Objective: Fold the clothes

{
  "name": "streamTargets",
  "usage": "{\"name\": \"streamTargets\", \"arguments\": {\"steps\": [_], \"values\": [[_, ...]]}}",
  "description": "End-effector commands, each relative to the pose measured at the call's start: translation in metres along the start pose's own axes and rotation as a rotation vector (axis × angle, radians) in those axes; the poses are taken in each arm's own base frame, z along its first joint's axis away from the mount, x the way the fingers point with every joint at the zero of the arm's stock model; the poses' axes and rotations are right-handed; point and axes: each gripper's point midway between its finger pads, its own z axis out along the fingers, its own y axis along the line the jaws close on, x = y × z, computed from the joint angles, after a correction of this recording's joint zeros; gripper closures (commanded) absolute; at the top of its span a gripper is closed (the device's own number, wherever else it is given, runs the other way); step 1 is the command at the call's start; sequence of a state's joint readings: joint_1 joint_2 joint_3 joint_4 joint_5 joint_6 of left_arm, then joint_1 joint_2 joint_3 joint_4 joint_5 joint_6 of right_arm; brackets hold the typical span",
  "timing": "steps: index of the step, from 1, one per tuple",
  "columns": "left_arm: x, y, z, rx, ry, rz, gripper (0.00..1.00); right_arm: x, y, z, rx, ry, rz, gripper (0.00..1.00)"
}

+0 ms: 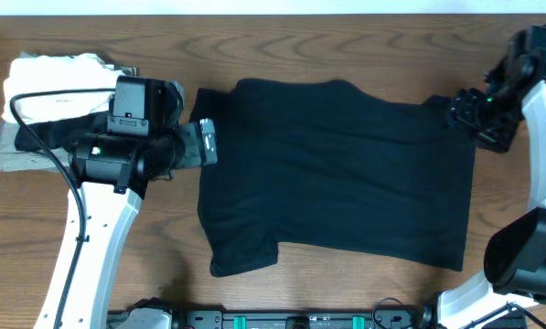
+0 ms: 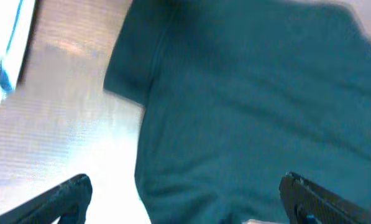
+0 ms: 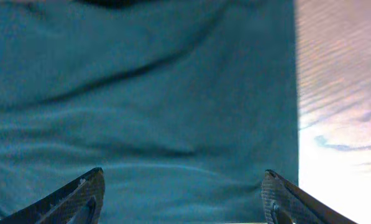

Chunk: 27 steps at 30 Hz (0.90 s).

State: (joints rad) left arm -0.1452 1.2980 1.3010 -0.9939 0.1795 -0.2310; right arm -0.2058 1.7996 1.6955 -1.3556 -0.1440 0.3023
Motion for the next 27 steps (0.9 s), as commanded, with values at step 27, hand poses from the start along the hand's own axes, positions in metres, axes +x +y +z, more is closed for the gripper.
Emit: {"name": "streamTargets", "arguments": {"steps": [27], "values": [[-0.011,0.004,0.026,-0.014,-0.004,0.054,0.18,-0.101,0.223,0.061,-0.494,-0.437,-0.331,0.11]]}}
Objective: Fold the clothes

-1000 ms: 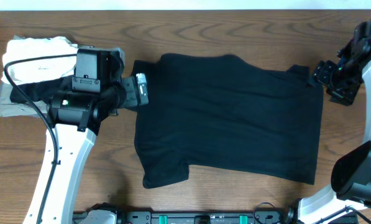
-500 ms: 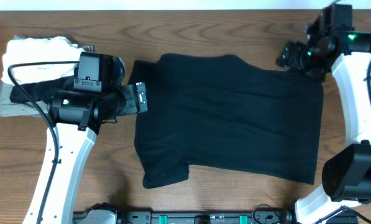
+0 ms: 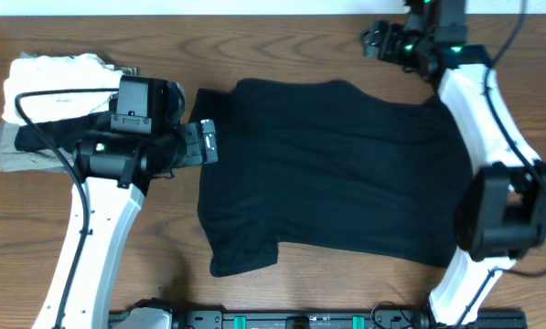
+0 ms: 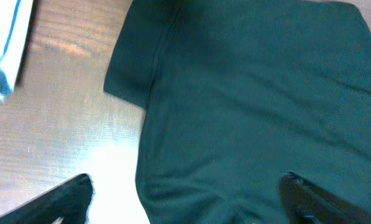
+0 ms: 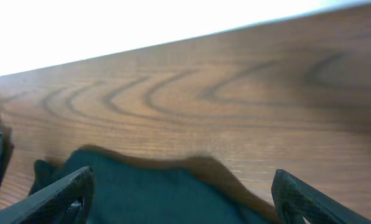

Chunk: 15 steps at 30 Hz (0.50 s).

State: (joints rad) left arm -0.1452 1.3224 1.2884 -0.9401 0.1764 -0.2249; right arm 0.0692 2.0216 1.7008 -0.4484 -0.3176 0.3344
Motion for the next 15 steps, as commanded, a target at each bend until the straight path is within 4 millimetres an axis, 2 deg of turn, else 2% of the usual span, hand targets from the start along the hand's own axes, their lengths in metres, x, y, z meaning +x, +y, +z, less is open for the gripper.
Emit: {"name": "streamTargets", "arguments": {"steps": [1,5,6,10,15], "values": [[-0.009,0.003,0.020,-0.011,-0.001,0.053,0.30,0.017,-0.002,0.025,-0.019,0.049,0.075,0.11],[-0.036,-0.001,0.050,0.005,-0.058,0.058,0.75,0.039,-0.012,0.047,-0.004,0.111,0.100,0.11],[-0.042,-0.002,0.059,0.007,-0.068,0.060,0.80,0.045,-0.014,0.052,0.000,0.128,0.104,0.11],[-0.065,-0.004,0.102,0.021,-0.104,0.064,0.81,0.066,-0.015,0.064,0.013,0.187,0.105,0.12],[-0.082,-0.006,0.158,0.056,-0.136,0.071,0.81,0.076,-0.005,0.069,0.005,0.213,0.085,0.12]]}}
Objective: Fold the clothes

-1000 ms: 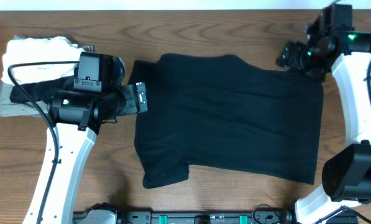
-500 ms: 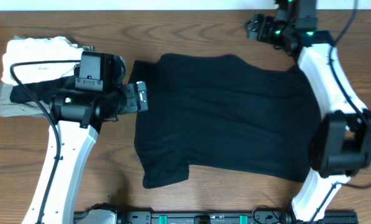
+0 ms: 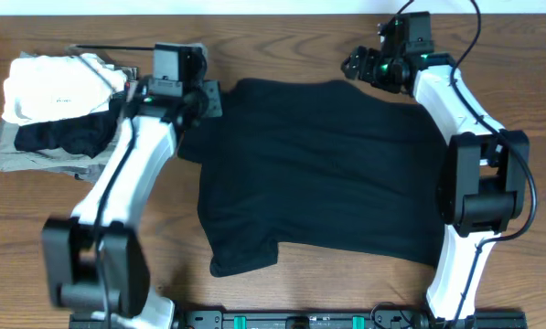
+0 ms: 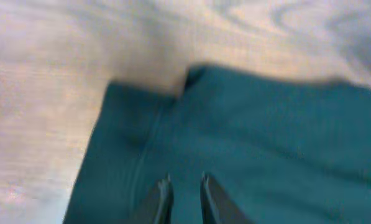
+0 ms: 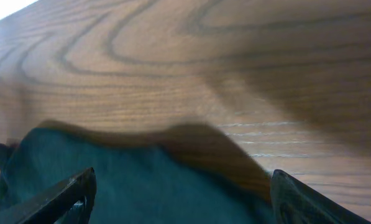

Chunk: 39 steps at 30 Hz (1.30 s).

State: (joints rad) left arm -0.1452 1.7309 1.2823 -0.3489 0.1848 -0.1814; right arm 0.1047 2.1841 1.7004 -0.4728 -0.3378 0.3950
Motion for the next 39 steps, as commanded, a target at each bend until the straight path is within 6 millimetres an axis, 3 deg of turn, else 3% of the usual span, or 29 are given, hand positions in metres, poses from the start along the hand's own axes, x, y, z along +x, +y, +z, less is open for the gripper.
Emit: {"name": "streamTargets", "arguments": {"steps": [1,2,5,10,14,23,32,35,39], "values": [[0.010,0.007,0.033,0.004,0.025,0.006,0.81,0.011,0.017,0.009,-0.021,0.028,-0.020,0.12],[0.010,0.008,0.042,0.006,0.020,0.007,0.81,0.014,0.019,0.010,-0.023,0.033,-0.031,0.12],[0.010,0.011,0.067,0.010,0.003,0.009,0.94,0.023,0.024,0.013,-0.003,0.055,-0.051,0.12],[0.022,0.017,0.096,0.011,0.017,-0.031,0.94,0.040,0.022,0.015,0.063,0.097,-0.058,0.13],[0.036,0.022,0.105,-0.003,0.063,-0.052,0.94,0.055,0.016,0.013,0.093,0.157,-0.031,0.16],[0.059,0.040,0.101,-0.049,0.161,-0.087,0.94,0.085,-0.003,-0.004,0.165,0.293,0.026,0.21],[0.076,0.074,0.088,-0.107,0.248,-0.159,0.94,0.086,-0.006,-0.026,0.214,0.301,0.019,0.21],[0.070,0.074,0.075,-0.109,0.242,-0.163,0.94,0.082,-0.012,-0.038,0.269,0.281,0.014,0.22],[0.045,0.063,0.043,-0.091,0.176,-0.104,0.94,0.068,-0.013,-0.065,0.339,0.215,-0.001,0.21]]}}
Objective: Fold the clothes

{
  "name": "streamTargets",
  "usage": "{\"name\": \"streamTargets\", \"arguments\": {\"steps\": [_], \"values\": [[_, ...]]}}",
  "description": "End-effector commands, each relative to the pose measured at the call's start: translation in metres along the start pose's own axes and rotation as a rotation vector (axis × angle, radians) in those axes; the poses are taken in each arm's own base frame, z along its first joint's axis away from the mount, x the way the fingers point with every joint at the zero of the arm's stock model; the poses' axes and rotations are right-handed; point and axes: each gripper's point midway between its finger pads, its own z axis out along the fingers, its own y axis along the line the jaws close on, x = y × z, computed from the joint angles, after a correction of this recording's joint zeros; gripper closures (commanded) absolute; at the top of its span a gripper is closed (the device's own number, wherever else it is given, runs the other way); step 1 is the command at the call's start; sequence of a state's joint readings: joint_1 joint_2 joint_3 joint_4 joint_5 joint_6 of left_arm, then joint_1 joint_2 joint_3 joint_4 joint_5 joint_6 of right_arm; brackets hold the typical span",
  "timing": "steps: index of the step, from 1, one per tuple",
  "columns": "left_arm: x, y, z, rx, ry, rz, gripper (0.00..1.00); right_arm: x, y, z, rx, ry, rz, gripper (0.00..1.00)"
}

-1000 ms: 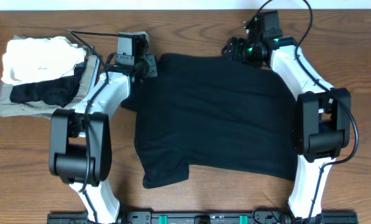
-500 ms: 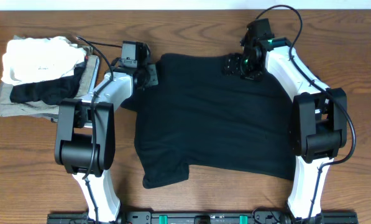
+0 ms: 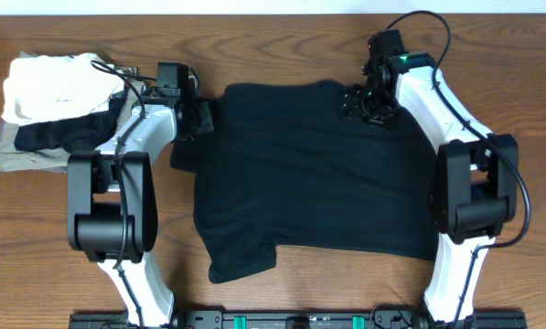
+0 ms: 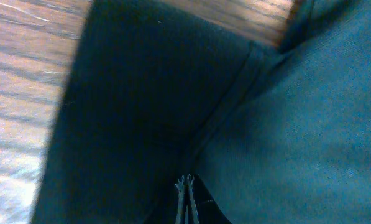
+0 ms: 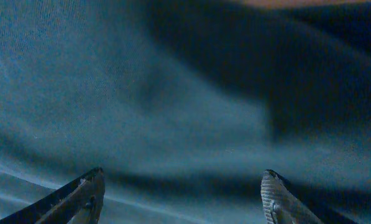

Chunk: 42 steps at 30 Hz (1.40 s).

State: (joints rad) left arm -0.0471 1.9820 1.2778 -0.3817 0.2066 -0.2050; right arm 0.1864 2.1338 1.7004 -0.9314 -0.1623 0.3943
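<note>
A black T-shirt (image 3: 327, 174) lies spread flat on the wooden table (image 3: 282, 46), with one bottom corner curled at the near left. My left gripper (image 3: 199, 117) is down at the shirt's far left corner. In the left wrist view its fingertips (image 4: 185, 182) are pressed together in the dark cloth beside the sleeve seam (image 4: 229, 99). My right gripper (image 3: 360, 104) is over the shirt's far edge, right of the collar. It stands wide open (image 5: 182, 193), with only wrinkled cloth (image 5: 173, 93) between the fingers.
A pile of white, black and grey clothes (image 3: 48, 100) sits at the far left, just beyond my left arm. The table's back edge (image 3: 273, 7) runs close behind both grippers. Bare wood (image 4: 17, 93) shows left of the sleeve.
My left gripper went from just above the shirt's far left corner down into the cloth and is fully shut. My right gripper moved from beyond the shirt's far edge to over the cloth, still open.
At first my left gripper hung open at the shirt's left edge and my right was open at its right edge. The right arm then stood over the table's back edge. Later the left gripper was nearly shut at the far left corner. Now both are at the far edge.
</note>
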Motion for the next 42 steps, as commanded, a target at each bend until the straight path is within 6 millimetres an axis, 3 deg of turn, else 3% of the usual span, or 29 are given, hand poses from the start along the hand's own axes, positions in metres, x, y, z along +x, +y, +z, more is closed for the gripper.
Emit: {"name": "streamTargets", "arguments": {"steps": [1,8,15,20,21,23,28,33,42], "values": [[-0.020,-0.008,-0.048,0.008,-0.100,0.042,0.94,-0.015,-0.006,-0.048,0.059,-0.128,-0.003,0.21],[-0.016,-0.010,-0.121,-0.020,-0.158,-0.020,0.94,0.001,-0.006,-0.094,0.063,-0.148,-0.006,0.21],[0.003,0.017,-0.187,-0.181,-0.225,-0.110,0.94,0.023,-0.037,-0.132,0.265,-0.193,0.118,0.17],[0.030,0.019,-0.223,-0.186,-0.213,-0.141,0.94,0.043,-0.048,-0.159,0.311,-0.201,0.196,0.14],[0.047,0.021,-0.232,-0.190,-0.181,-0.196,0.94,0.053,-0.051,-0.166,0.321,-0.183,0.209,0.12],[0.065,0.021,-0.236,-0.184,-0.128,-0.228,0.94,0.064,-0.054,-0.171,0.333,-0.157,0.214,0.06],[0.109,0.012,-0.237,-0.134,0.057,-0.238,0.94,0.085,-0.062,-0.179,0.368,-0.099,0.250,0.04],[0.142,0.019,-0.236,-0.182,0.178,-0.259,0.94,0.095,-0.067,-0.180,0.390,-0.067,0.272,0.01],[0.190,0.037,-0.208,-0.237,0.291,-0.317,0.94,0.102,-0.072,-0.181,0.420,-0.049,0.294,0.01]]}}
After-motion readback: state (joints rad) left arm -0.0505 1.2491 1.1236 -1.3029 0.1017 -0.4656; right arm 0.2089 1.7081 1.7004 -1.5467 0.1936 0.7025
